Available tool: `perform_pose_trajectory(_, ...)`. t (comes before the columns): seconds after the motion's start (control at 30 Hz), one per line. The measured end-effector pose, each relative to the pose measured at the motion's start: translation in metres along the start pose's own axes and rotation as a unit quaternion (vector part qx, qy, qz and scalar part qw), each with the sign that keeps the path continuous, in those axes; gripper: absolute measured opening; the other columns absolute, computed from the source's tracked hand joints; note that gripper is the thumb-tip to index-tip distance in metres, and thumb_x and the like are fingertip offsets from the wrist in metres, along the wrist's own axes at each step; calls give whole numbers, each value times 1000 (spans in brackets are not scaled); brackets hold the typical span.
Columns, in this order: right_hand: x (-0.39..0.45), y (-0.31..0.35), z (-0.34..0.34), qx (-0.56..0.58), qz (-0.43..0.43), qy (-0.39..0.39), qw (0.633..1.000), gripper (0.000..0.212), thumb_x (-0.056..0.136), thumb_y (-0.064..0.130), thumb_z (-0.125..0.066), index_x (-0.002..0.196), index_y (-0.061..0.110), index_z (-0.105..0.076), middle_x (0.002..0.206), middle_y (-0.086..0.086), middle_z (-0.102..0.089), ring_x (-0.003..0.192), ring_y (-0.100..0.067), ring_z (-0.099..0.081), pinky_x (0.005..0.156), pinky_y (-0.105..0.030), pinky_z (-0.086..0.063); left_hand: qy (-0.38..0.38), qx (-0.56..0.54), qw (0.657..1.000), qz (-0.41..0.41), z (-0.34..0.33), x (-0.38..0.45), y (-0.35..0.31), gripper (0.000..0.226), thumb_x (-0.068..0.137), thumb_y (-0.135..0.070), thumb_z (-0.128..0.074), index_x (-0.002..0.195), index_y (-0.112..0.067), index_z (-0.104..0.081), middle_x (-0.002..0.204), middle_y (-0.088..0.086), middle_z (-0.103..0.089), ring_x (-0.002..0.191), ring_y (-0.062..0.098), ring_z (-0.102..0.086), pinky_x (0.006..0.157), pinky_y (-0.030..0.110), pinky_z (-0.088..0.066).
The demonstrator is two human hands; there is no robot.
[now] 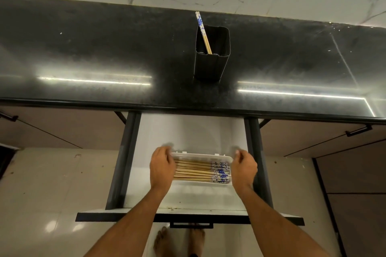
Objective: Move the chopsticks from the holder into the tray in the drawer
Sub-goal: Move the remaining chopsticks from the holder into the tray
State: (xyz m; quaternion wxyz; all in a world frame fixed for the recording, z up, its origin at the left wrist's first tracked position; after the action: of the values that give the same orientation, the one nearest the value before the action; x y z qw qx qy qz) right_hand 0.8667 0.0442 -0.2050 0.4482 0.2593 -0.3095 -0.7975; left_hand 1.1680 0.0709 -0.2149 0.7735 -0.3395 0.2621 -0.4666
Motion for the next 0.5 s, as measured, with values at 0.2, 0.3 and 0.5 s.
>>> perform_pose_trajectory(0.2,-8,-44,-15,30,-278,87,956,46,106,44,-40,99,6,-65,89,-15,-72,78,-27,-72,70,-40,-62,51,-113,934,336,-18,-5,44,29,105,-27,-47,86,-12,-63,87,9,-66,74,19,-59,57,28,-44)
perform_pose_trajectory(0.3,-12,-40,-19,22,-268,108,957,45,106,47,-38,98,11,-63,85,-12,-72,74,-25,-73,69,-38,-63,58,-122,925,356,-21,-8,47,35,105,-29,-45,76,-15,-59,79,6,-62,70,19,-57,56,30,-43)
perform_pose_trajectory(0.5,-11,-32,-15,-16,-234,113,966,40,108,42,-36,98,13,-61,81,-9,-68,69,-22,-70,59,-31,-58,73,-126,920,364,-18,-9,46,30,104,-25,-46,80,-14,-60,85,10,-64,75,23,-60,62,33,-47)
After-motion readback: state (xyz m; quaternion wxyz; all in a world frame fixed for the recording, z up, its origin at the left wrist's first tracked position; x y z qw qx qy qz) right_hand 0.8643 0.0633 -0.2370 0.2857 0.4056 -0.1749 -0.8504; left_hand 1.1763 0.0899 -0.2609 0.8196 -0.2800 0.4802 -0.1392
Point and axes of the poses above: each hand's wrist, its own x-axis towards the middle knuckle, its own z-axis out of the back of the hand, y = z × x, the point moved 6 cm from there along x, towards the middle knuckle
